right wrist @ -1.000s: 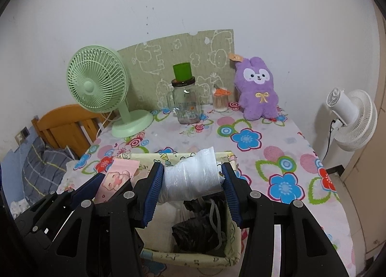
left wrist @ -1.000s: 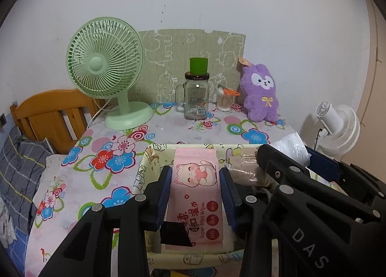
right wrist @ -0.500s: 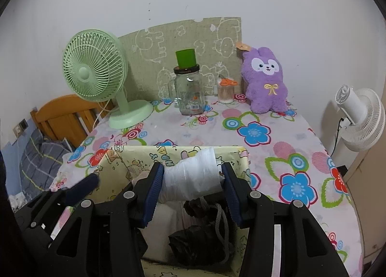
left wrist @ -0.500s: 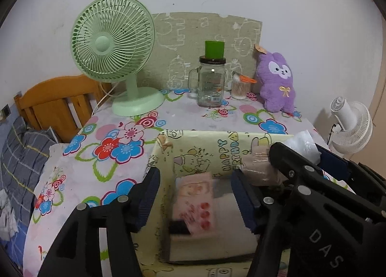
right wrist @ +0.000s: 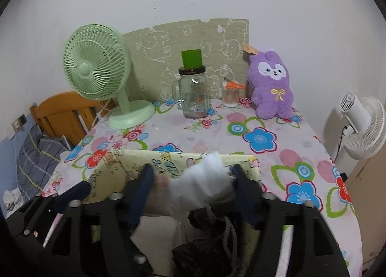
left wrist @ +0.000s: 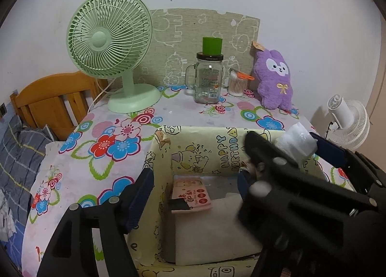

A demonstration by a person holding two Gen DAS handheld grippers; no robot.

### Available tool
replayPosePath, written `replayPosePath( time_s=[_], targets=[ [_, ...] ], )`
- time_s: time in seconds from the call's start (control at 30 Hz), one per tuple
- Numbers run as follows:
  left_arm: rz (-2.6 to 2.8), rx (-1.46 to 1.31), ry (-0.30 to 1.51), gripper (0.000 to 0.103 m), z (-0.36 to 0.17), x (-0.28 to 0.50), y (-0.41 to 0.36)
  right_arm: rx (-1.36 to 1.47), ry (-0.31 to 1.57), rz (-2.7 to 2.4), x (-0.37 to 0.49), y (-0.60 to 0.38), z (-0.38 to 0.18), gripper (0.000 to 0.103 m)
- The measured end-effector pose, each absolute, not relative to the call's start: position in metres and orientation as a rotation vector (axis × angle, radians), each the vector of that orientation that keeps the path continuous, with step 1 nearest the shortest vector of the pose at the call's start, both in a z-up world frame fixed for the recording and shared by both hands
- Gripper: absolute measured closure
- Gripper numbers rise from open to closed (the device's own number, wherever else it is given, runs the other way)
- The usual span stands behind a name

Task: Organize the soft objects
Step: 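Open the left tool to drop the wipes while the right lowers and releases the bundle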

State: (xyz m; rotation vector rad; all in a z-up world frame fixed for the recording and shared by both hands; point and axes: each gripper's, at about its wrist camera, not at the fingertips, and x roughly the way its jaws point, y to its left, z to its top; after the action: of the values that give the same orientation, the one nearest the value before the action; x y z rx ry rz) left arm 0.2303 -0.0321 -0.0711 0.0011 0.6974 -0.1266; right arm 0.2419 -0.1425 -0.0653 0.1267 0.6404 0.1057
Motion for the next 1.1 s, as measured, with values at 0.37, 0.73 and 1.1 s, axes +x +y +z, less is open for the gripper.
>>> replayPosePath(
  time_s=[0.37,0.73,1.1],
  targets=[
    [-0.124,0.014,0.674,0.019,-0.063,0.221,-0.035,0.127,0.608,0.104,0.233,-0.141,-0.056,0.01],
    [-0.072,0.072,0.621,0.009,-0.05,0.203,-0.034,0.108,0.574,0.105,0.216,-0.14,-0.043,0.01],
    [-0.068,0.099,0.598,0.003,-0.047,0.196,-0.03,0.065,0.545,0.085,0.208,-0.133,-0.039,0.002]
  ],
)
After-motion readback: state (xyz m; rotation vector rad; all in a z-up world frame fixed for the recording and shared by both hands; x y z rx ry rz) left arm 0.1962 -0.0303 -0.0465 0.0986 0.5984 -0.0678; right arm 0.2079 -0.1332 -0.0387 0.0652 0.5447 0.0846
